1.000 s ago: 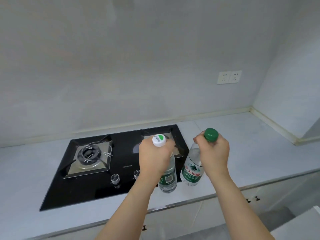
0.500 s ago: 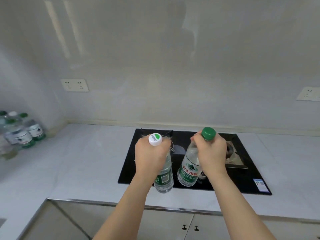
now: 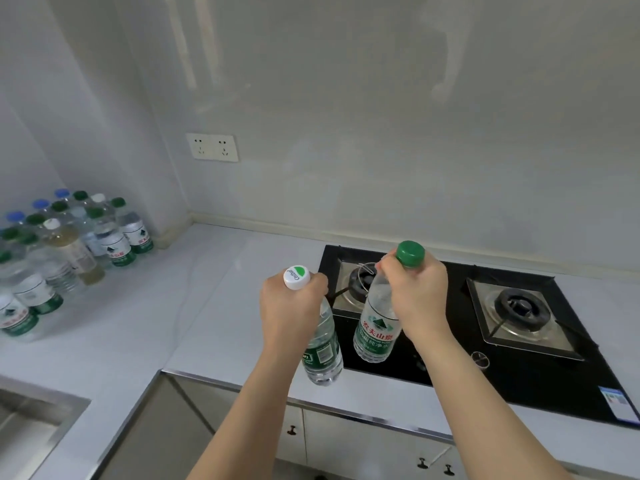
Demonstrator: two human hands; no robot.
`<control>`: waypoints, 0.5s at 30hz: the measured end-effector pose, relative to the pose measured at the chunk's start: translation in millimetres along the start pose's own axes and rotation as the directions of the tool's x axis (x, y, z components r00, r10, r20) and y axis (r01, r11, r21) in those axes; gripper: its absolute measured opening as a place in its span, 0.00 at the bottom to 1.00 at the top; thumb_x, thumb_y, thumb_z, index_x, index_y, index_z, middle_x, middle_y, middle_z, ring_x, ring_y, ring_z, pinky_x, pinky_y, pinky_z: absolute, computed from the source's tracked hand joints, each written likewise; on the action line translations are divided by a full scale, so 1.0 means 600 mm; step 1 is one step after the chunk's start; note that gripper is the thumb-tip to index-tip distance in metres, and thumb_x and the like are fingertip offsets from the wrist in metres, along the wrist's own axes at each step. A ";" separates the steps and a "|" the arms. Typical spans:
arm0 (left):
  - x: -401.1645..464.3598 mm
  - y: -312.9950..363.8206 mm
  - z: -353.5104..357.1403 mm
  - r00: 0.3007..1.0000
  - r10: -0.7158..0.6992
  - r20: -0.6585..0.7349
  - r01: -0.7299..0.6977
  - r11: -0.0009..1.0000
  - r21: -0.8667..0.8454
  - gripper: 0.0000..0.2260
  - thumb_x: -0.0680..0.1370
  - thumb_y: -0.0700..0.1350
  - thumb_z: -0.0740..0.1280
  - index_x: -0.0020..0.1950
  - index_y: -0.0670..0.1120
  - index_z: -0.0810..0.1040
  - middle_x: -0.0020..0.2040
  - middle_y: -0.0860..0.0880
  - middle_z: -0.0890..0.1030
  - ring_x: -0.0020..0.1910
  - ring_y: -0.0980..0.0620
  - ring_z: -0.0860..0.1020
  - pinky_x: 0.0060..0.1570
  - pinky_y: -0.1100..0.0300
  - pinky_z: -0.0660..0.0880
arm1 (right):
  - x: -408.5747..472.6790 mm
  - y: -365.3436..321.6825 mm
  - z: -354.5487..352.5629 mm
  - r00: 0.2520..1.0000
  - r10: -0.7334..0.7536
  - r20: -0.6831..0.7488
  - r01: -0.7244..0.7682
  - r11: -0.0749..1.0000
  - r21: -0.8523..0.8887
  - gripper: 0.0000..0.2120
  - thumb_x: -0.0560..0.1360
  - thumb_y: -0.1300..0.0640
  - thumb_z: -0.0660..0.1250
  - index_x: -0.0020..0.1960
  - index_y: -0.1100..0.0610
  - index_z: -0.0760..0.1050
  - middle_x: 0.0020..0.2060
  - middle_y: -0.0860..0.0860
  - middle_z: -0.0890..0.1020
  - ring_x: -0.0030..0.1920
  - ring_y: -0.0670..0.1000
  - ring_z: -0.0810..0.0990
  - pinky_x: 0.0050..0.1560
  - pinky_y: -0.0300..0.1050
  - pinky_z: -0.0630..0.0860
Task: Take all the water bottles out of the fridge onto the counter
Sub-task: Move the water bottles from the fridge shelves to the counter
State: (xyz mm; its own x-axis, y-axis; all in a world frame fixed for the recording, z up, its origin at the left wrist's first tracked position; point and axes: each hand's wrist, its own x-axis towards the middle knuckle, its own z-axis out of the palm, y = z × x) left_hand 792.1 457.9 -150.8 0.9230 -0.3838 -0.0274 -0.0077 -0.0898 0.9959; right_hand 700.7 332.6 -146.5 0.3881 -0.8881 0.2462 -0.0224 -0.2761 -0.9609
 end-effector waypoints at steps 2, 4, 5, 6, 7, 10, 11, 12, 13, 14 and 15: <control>0.029 -0.002 -0.007 1.000 -0.006 -0.016 0.007 1.000 0.010 0.16 0.62 0.49 0.64 0.38 0.36 0.78 0.37 0.36 0.81 0.31 0.51 0.72 0.34 0.56 0.70 | 0.019 0.008 0.032 1.000 0.010 0.015 -0.010 1.000 0.016 0.05 0.71 0.62 0.69 0.38 0.64 0.78 0.33 0.58 0.81 0.34 0.48 0.78 0.41 0.46 0.76; 0.061 0.000 -0.013 0.999 0.002 -0.032 -0.001 1.000 0.020 0.15 0.62 0.48 0.64 0.38 0.36 0.78 0.37 0.37 0.81 0.31 0.51 0.72 0.34 0.56 0.70 | 0.042 0.013 0.065 0.999 0.020 0.042 -0.021 0.999 0.029 0.06 0.70 0.61 0.69 0.37 0.64 0.77 0.32 0.56 0.80 0.34 0.49 0.78 0.41 0.47 0.75; 0.079 0.000 -0.016 0.999 0.006 -0.045 -0.005 1.000 0.028 0.14 0.62 0.48 0.64 0.37 0.37 0.78 0.37 0.38 0.81 0.31 0.51 0.73 0.34 0.56 0.70 | 0.056 0.014 0.082 0.998 0.022 0.059 -0.025 0.999 0.044 0.06 0.70 0.62 0.69 0.37 0.65 0.77 0.33 0.58 0.80 0.34 0.49 0.77 0.41 0.46 0.75; 0.101 0.002 -0.018 0.998 0.010 -0.056 -0.008 0.999 0.038 0.13 0.62 0.48 0.64 0.36 0.39 0.79 0.36 0.40 0.82 0.31 0.51 0.74 0.35 0.56 0.71 | 0.073 0.014 0.100 0.997 0.028 0.072 -0.033 0.997 0.067 0.06 0.70 0.63 0.68 0.38 0.66 0.77 0.34 0.59 0.80 0.34 0.49 0.76 0.41 0.45 0.74; 0.115 0.003 -0.020 0.998 0.011 -0.063 -0.008 0.999 0.045 0.12 0.62 0.48 0.64 0.35 0.40 0.79 0.35 0.41 0.83 0.32 0.51 0.75 0.36 0.55 0.72 | 0.084 0.014 0.112 0.996 0.032 0.083 -0.039 0.995 0.093 0.06 0.70 0.63 0.68 0.39 0.67 0.76 0.36 0.62 0.80 0.35 0.49 0.76 0.41 0.45 0.74; 0.172 0.013 -0.026 0.996 0.023 -0.091 -0.019 0.999 0.048 0.09 0.63 0.47 0.65 0.34 0.42 0.79 0.33 0.47 0.83 0.33 0.51 0.77 0.37 0.55 0.74 | 0.129 0.014 0.156 0.993 0.010 0.120 -0.032 0.983 0.178 0.04 0.72 0.64 0.67 0.40 0.65 0.76 0.39 0.64 0.80 0.39 0.52 0.77 0.43 0.44 0.74; 0.193 0.016 -0.028 0.993 0.024 -0.112 -0.019 0.999 0.048 0.08 0.64 0.46 0.66 0.35 0.42 0.79 0.33 0.48 0.84 0.32 0.52 0.78 0.38 0.55 0.74 | 0.146 0.016 0.173 0.991 0.002 0.136 -0.029 0.981 0.192 0.03 0.72 0.65 0.67 0.40 0.64 0.76 0.40 0.63 0.80 0.40 0.52 0.77 0.43 0.41 0.74; 0.207 0.018 -0.030 0.991 0.024 -0.133 -0.017 0.998 0.053 0.07 0.66 0.45 0.66 0.35 0.42 0.79 0.33 0.48 0.84 0.32 0.53 0.78 0.37 0.56 0.74 | 0.157 0.017 0.186 0.989 -0.001 0.149 -0.029 0.980 0.199 0.03 0.73 0.64 0.67 0.41 0.63 0.76 0.40 0.63 0.81 0.40 0.51 0.77 0.42 0.38 0.74; 0.224 0.020 -0.034 0.988 0.028 -0.152 -0.019 0.998 0.058 0.06 0.67 0.44 0.67 0.35 0.42 0.79 0.33 0.49 0.84 0.31 0.54 0.77 0.37 0.57 0.74 | 0.170 0.018 0.202 0.986 -0.003 0.164 -0.031 0.978 0.206 0.03 0.73 0.64 0.67 0.41 0.63 0.76 0.41 0.63 0.81 0.40 0.50 0.77 0.41 0.35 0.74; 0.242 0.020 -0.038 0.986 0.031 -0.166 -0.022 0.998 0.060 0.06 0.67 0.44 0.67 0.35 0.42 0.80 0.33 0.49 0.84 0.30 0.55 0.77 0.37 0.57 0.74 | 0.183 0.019 0.220 0.984 -0.006 0.180 -0.033 0.977 0.212 0.03 0.73 0.64 0.67 0.41 0.63 0.76 0.41 0.63 0.81 0.41 0.50 0.77 0.40 0.33 0.73; 0.254 0.021 -0.041 0.985 0.031 -0.172 -0.022 0.998 0.053 0.06 0.66 0.45 0.67 0.35 0.42 0.80 0.33 0.49 0.84 0.30 0.55 0.77 0.36 0.57 0.74 | 0.192 0.019 0.232 0.981 -0.011 0.191 -0.032 0.976 0.217 0.03 0.73 0.64 0.67 0.42 0.64 0.76 0.42 0.63 0.81 0.41 0.50 0.77 0.40 0.33 0.73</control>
State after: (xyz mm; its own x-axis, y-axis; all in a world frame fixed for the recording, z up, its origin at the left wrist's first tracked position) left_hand 941.9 420.9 -140.3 0.9747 -0.2226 0.0184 -0.0484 -0.1299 0.9903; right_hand 873.1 278.5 -146.8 0.5575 -0.7984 0.2277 0.1661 -0.1615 -0.9728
